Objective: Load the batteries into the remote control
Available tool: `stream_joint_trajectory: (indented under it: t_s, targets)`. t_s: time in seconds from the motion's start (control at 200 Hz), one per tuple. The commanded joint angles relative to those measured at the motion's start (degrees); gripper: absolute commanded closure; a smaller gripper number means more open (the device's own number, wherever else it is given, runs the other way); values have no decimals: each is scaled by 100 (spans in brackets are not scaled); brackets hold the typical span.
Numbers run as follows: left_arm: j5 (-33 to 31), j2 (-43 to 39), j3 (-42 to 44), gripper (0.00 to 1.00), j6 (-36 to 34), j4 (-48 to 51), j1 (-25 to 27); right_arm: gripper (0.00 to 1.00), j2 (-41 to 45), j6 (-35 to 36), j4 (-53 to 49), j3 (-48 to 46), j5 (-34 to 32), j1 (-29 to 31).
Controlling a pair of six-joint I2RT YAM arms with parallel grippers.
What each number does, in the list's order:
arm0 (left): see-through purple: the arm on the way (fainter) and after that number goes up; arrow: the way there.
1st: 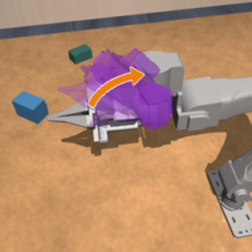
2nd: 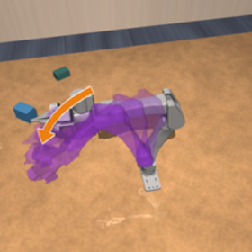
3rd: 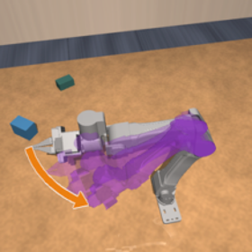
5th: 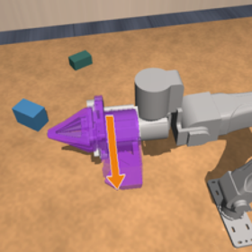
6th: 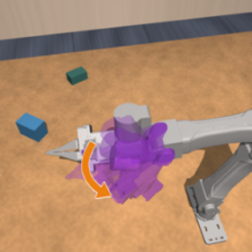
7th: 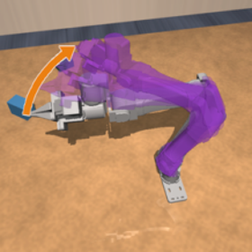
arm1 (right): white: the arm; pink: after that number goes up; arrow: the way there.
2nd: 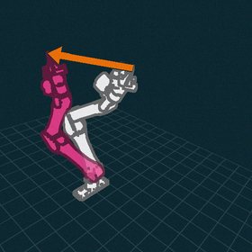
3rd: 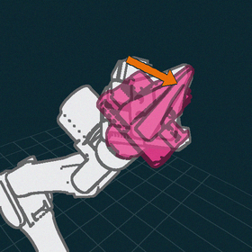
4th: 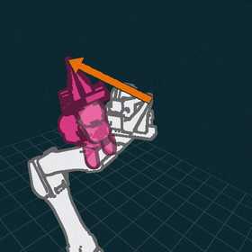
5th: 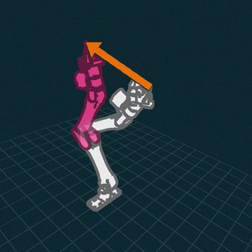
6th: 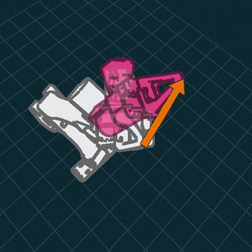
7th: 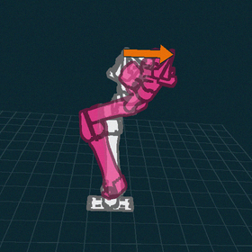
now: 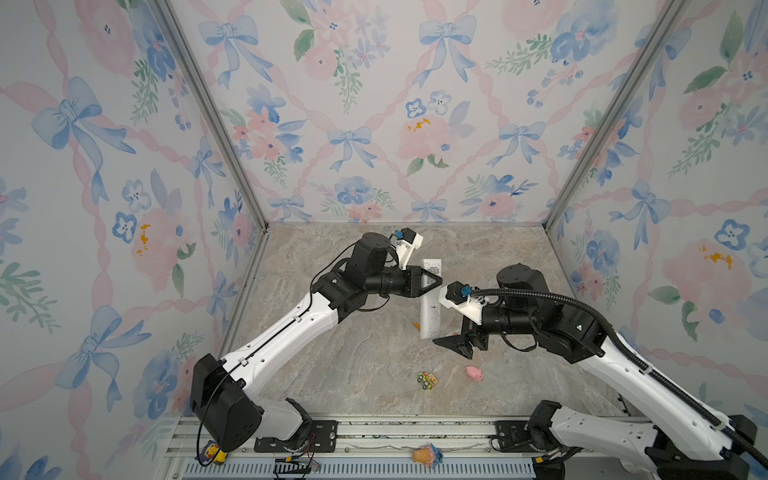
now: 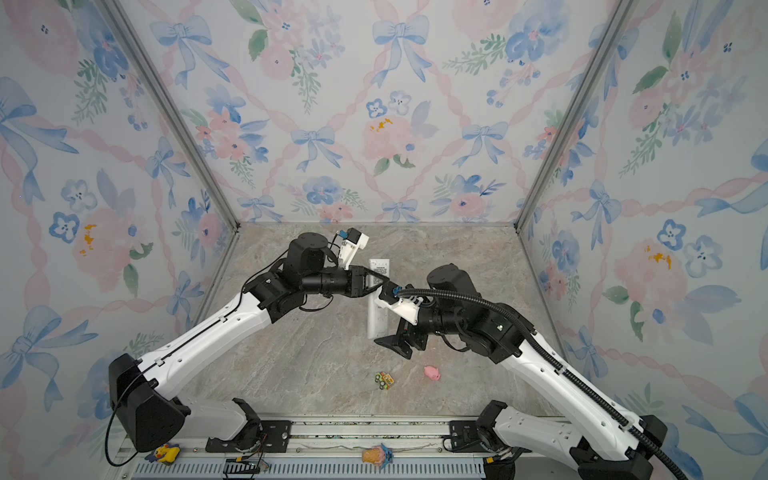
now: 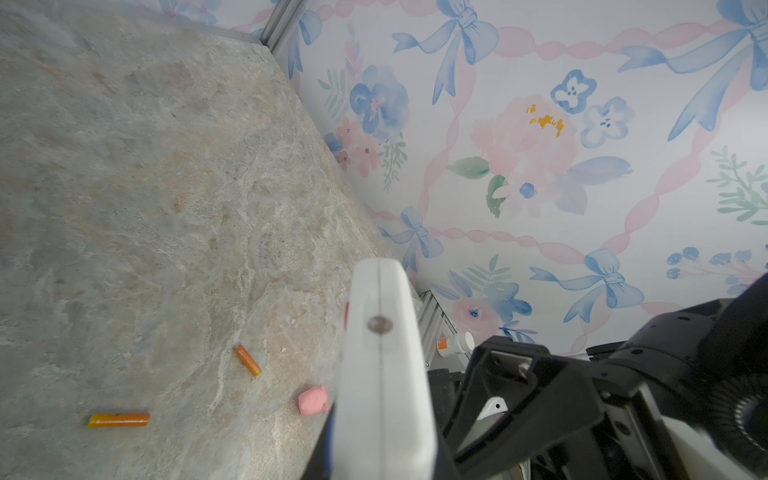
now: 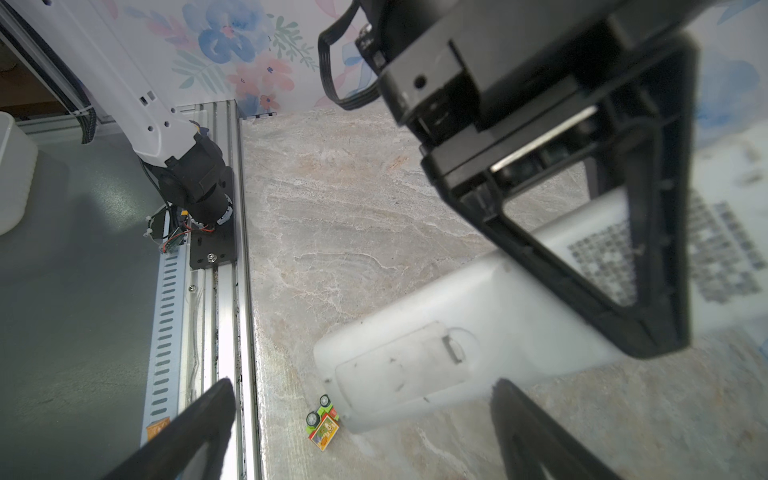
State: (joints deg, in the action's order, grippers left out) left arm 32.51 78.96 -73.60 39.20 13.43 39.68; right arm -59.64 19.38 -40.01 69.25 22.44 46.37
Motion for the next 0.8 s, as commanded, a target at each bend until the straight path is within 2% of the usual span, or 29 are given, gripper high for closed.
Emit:
stream_joint_trajectory:
  t_s: [0.0, 0.795]
  targets:
    - [149, -75, 30, 100, -9, -117, 13, 5, -71, 84, 78, 35, -125, 116]
    - [198, -146, 71, 100, 70, -121, 31, 7, -255, 185, 248, -73, 32, 224]
